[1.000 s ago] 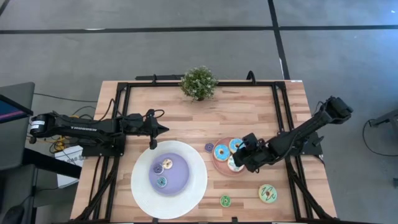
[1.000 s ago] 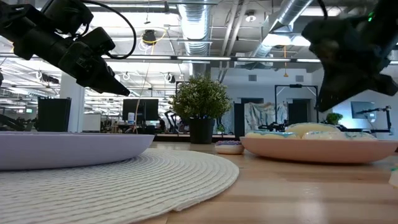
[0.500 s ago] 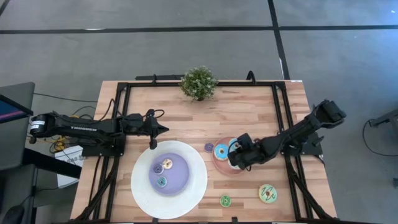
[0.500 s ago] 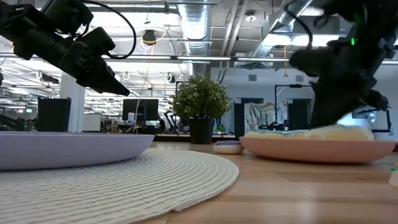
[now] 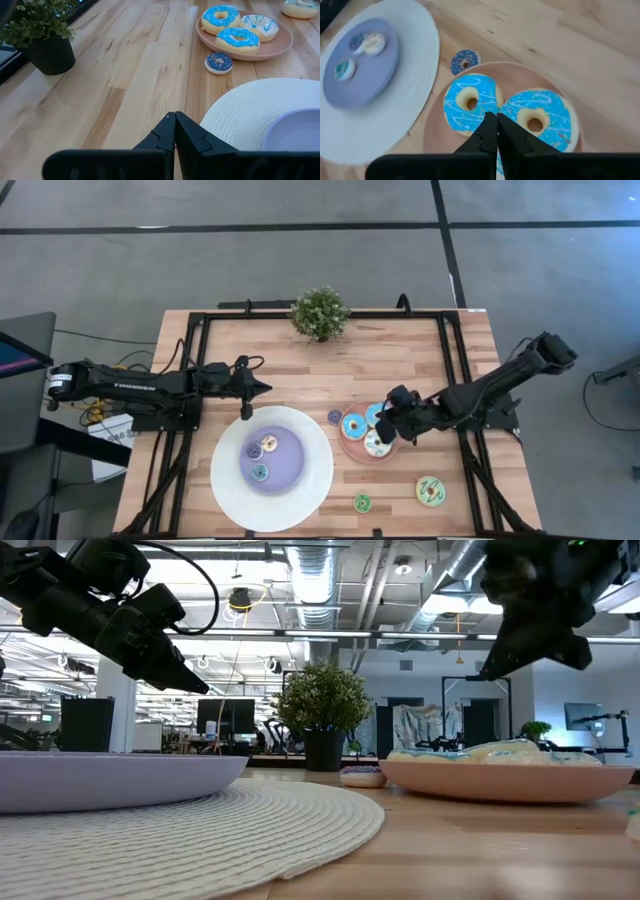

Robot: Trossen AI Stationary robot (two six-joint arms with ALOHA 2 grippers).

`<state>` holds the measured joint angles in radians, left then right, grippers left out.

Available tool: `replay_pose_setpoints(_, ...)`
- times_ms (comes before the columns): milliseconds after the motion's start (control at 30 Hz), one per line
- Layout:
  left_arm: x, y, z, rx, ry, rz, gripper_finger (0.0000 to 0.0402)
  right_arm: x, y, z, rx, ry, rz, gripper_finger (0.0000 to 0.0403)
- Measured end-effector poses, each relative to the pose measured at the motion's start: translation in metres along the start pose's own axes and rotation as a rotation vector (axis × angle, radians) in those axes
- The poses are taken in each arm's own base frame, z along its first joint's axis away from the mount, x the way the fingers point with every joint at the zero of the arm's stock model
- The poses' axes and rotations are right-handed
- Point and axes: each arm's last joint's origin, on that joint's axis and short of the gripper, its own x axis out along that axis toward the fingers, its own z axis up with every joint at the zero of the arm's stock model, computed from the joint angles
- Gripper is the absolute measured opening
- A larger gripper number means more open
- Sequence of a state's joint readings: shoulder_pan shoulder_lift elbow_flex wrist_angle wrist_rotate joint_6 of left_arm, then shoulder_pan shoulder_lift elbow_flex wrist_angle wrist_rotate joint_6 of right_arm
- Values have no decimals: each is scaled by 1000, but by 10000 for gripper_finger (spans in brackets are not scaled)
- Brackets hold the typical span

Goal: Pick & Place donuts
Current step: Put the small violet donut on the violet plate

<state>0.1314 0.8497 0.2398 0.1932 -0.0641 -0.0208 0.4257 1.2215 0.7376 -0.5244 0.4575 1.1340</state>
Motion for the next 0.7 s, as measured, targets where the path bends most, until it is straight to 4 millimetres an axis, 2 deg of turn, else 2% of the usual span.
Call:
replay_pose_setpoints(233,0,0,7,-57,-74,-8,0,-14,-16,9,-148,55,-20,0)
replay_pose_setpoints(467,1,-12,20,-86,-99,-62,0,-19,-48,12,-207,-17,-150,0)
replay_pose_setpoints(700,24,-33,43,-16,-23,-69,0,-9,-80,10,-246,-116,-54,0)
